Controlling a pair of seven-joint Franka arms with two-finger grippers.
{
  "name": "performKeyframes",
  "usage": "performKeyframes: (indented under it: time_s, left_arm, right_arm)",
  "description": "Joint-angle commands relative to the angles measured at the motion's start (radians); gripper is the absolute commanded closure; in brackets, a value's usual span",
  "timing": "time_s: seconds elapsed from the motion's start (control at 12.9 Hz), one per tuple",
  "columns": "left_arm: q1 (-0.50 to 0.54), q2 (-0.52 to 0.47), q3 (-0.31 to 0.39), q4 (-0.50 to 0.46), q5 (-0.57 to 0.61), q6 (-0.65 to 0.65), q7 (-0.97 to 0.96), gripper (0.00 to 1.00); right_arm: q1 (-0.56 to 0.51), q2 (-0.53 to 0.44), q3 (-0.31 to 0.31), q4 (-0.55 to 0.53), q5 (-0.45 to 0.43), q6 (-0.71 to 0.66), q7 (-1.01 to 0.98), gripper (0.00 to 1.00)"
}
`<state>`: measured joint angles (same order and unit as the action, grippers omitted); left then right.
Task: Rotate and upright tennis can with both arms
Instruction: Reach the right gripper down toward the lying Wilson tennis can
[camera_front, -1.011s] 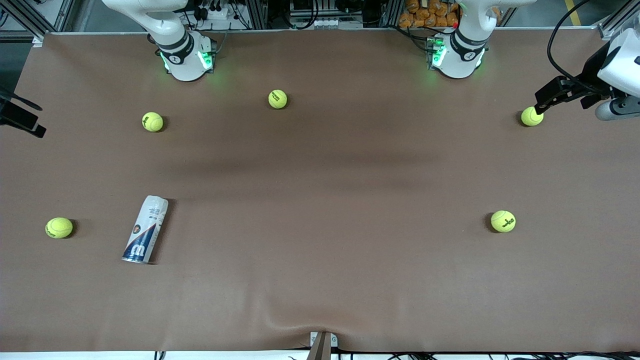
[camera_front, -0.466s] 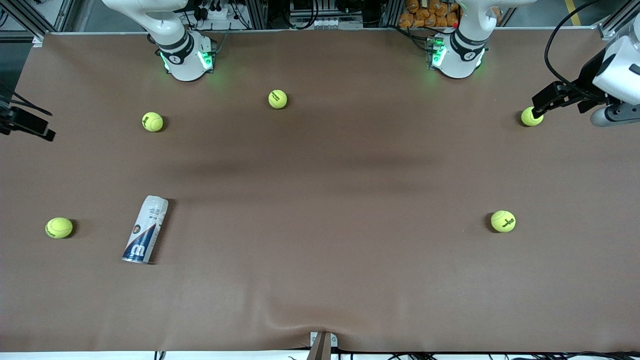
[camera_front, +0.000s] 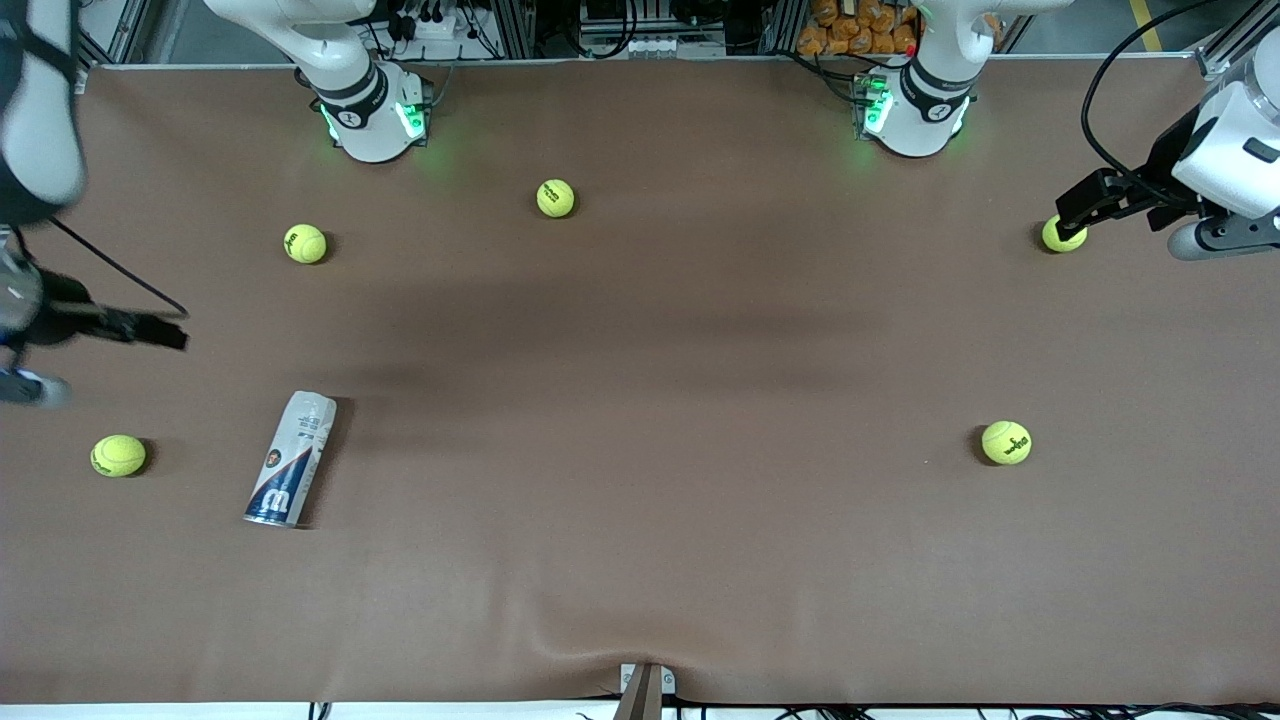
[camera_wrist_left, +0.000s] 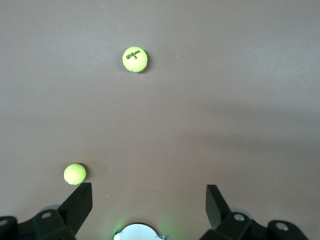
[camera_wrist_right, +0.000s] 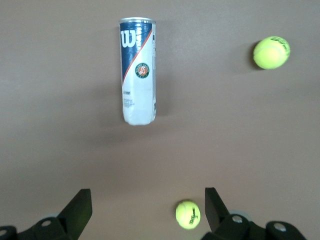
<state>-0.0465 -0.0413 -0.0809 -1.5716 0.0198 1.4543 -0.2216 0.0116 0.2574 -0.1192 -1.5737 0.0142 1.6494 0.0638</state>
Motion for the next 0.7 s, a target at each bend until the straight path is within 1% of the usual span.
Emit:
performKeyframes:
  time_s: [0.0,0.23,0.47,0.62]
  left_arm:
    - [0.001,0.014,-0.005,0.019,0.019,-0.002,0.007,0.0]
    - [0.005,0.014,-0.005,0.018,0.015,-0.002,0.007,0.0]
    - [0.004,0.017,-0.005,0.013,0.014,0.001,0.007,0.0]
    - [0.002,0.018,-0.005,0.012,0.014,0.003,0.005,0.0]
  right_arm:
    - [-0.015,0.068,0.01,-0.041,0.006,0.099,-0.013,0.0]
    - [-0.006,0.109,0.012,-0.144,0.006,0.284,-0.012,0.0]
    - [-0.001,0.209,0.013,-0.164,0.012,0.412,-0.004,0.0]
    - [-0.002,0.272,0.013,-0.164,0.078,0.469,-0.005,0.0]
